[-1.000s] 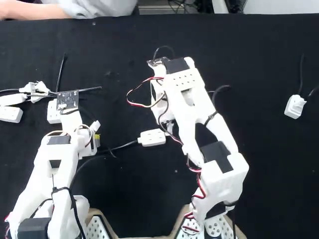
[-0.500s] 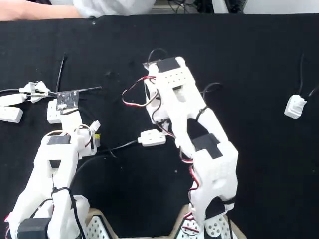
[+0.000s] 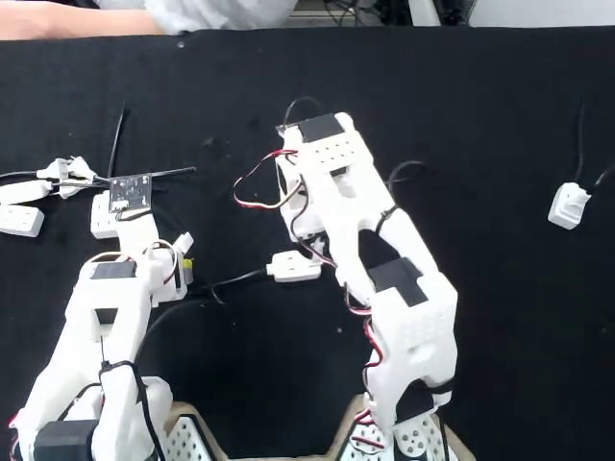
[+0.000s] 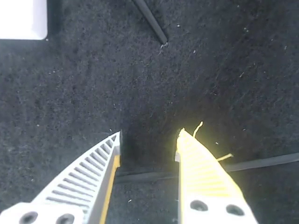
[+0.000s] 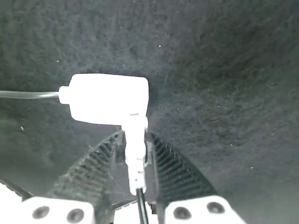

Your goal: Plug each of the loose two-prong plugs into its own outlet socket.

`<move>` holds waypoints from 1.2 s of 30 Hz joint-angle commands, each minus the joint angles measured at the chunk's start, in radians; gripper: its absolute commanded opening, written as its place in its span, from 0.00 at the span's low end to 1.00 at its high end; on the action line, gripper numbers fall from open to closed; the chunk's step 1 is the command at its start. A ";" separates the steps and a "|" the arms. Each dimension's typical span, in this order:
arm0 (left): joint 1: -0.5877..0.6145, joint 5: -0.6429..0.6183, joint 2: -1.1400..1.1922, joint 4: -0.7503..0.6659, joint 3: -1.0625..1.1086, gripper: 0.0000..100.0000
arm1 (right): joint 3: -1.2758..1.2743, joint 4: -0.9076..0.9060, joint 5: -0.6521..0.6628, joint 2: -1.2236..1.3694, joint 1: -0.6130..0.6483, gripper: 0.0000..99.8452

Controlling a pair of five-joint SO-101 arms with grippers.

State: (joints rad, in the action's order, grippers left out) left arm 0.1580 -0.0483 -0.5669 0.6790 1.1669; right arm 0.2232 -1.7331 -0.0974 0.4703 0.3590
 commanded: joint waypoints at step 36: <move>0.041 -0.031 -0.028 -0.005 -0.019 0.19 | -0.068 0.118 0.068 -0.163 0.091 0.21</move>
State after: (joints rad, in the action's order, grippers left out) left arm 0.1657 -0.0483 -0.5669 0.6790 1.1669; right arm 0.0836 -1.5858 -0.1189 0.4488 0.4219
